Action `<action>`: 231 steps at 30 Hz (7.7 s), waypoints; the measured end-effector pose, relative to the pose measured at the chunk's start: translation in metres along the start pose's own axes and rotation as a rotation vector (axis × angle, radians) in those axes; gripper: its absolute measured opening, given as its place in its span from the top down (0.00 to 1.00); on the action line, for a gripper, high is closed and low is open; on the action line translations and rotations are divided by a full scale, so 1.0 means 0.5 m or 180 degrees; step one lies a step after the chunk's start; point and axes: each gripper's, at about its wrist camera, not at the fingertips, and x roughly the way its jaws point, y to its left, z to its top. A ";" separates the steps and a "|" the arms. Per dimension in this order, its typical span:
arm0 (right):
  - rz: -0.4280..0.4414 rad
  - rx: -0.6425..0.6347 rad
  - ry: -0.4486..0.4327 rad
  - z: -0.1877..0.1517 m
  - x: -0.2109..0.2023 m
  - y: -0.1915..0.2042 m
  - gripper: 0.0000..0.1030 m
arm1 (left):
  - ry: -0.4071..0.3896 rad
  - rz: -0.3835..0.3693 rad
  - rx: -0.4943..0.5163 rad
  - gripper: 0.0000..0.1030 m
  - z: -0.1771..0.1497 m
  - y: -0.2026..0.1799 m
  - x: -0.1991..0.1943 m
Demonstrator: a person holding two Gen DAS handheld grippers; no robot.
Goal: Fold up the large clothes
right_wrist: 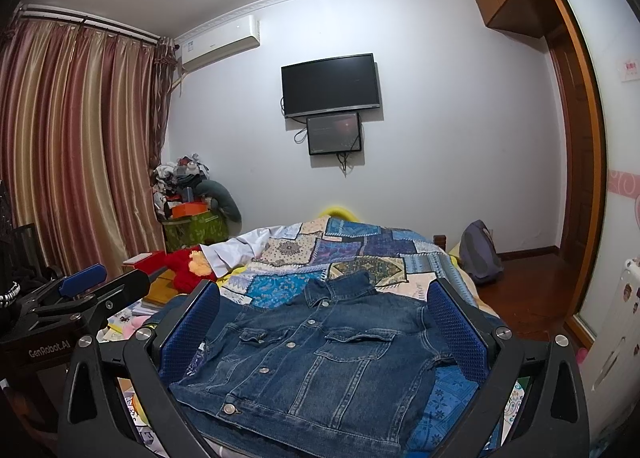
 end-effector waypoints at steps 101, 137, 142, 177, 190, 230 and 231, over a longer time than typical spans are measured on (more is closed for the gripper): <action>0.0369 -0.0739 0.2517 -0.230 1.038 -0.014 0.00 | 0.2303 0.1668 -0.1784 0.45 -0.267 0.715 0.663; 0.0203 -0.0664 0.2108 -0.120 0.864 -0.085 0.00 | 0.2549 0.0688 -0.0662 0.70 -0.286 0.363 0.810; 0.0205 -0.0674 0.2105 -0.120 0.858 -0.086 0.00 | 0.2301 0.0671 -0.0810 0.32 -0.249 0.406 0.743; -0.0019 -0.0206 0.1997 -0.082 0.811 -0.205 0.00 | 0.2113 -0.0147 0.0403 0.97 -0.137 0.122 0.863; -0.0240 -0.0219 0.1990 -0.094 0.756 -0.281 0.00 | 0.2379 -0.0486 0.0492 0.27 -0.184 0.113 0.768; -0.0209 0.0587 0.1875 -0.093 0.686 -0.401 0.00 | 0.1948 -0.1087 0.0497 0.84 -0.016 -0.106 0.835; -0.0183 0.0633 0.1878 -0.091 0.683 -0.404 0.00 | 0.2075 -0.1155 0.0547 0.84 -0.039 -0.126 0.842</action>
